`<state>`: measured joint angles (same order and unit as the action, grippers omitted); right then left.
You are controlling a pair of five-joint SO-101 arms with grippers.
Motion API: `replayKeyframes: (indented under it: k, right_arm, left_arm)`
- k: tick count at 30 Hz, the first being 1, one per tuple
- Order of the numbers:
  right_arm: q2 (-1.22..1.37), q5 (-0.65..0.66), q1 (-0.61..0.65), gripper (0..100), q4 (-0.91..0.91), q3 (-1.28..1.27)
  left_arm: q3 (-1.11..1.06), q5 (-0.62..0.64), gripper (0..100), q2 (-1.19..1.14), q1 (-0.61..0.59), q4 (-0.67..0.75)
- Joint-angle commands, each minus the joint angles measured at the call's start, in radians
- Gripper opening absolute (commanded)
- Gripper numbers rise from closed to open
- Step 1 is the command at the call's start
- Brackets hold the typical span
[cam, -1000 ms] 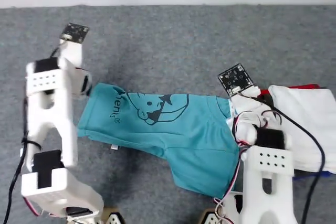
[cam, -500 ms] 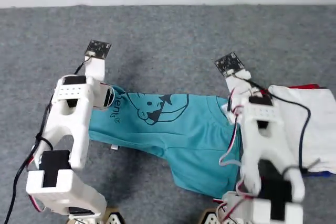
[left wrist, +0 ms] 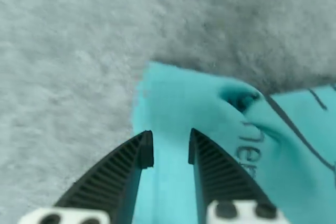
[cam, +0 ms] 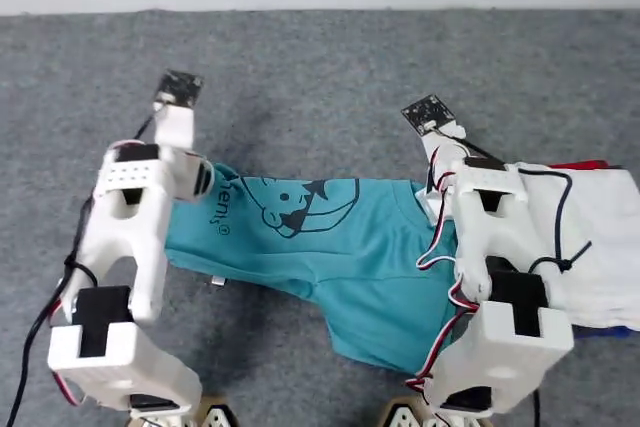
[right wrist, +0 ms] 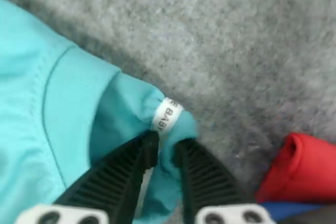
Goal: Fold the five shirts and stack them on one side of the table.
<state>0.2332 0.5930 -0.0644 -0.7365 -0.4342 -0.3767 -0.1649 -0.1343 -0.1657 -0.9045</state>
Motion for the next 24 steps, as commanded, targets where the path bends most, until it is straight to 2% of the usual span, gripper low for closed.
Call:
replayKeyframes:
  k: [1, 5, 8, 16, 24]
  right_arm:
    - [0.021, 0.025, -0.007, 1.3, -0.035, 0.017]
    - [-0.008, 0.025, -0.007, 1.0, -0.117, 0.029]
    - [-0.071, 0.021, -0.019, 1.0, -0.188, 0.029]
    - [-0.292, 0.025, -0.166, 1.0, -0.331, 0.023]
    - [-0.357, 0.021, -0.191, 1.0, -0.346, -0.020]
  left_arm:
    - [0.077, 0.008, 12, 0.014, -0.032, 0.017]
    - [0.097, 0.008, 12, 0.006, -0.032, 0.023]
    - [0.094, 0.008, 12, 0.005, -0.035, 0.089]
    - [-0.008, 0.008, 12, 0.005, -0.031, 0.247]
    - [-0.019, 0.008, 12, 0.003, -0.029, 0.273]
